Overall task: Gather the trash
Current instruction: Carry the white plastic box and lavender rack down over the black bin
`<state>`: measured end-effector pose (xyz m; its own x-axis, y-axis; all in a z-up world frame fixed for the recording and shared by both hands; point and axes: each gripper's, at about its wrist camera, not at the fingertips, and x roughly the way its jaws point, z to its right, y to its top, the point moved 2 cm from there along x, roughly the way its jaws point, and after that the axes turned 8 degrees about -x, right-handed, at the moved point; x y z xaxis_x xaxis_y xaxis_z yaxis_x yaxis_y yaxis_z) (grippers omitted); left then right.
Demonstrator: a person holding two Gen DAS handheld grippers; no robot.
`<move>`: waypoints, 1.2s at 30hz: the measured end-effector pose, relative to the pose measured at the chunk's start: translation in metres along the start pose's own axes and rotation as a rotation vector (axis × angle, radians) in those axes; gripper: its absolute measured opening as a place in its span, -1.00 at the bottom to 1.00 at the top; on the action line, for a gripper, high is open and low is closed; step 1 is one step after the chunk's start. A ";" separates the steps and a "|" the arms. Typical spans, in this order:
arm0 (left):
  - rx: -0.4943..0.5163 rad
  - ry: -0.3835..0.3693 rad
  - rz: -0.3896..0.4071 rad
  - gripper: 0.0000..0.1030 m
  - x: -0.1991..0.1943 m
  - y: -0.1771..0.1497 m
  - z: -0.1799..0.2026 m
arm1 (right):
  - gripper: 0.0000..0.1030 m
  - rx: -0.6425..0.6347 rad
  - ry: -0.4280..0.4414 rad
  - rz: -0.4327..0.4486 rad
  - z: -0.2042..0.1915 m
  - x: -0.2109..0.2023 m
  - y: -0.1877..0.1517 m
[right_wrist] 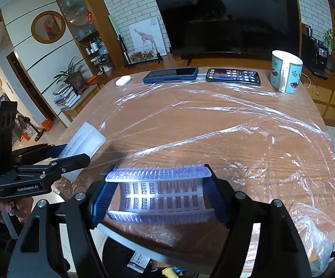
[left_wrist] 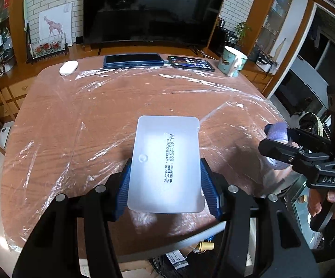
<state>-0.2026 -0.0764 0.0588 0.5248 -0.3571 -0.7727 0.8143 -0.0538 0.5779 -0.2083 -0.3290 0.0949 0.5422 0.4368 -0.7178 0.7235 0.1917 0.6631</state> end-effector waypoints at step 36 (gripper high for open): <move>0.284 -0.152 -0.193 0.08 -0.038 -0.110 0.050 | 0.39 -0.049 0.113 -0.132 -0.041 -0.042 -0.090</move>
<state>-0.3245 -0.1038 0.0377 0.3084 -0.4485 -0.8389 0.7821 -0.3824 0.4920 -0.3136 -0.3283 0.0744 0.3908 0.5004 -0.7726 0.7621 0.2948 0.5764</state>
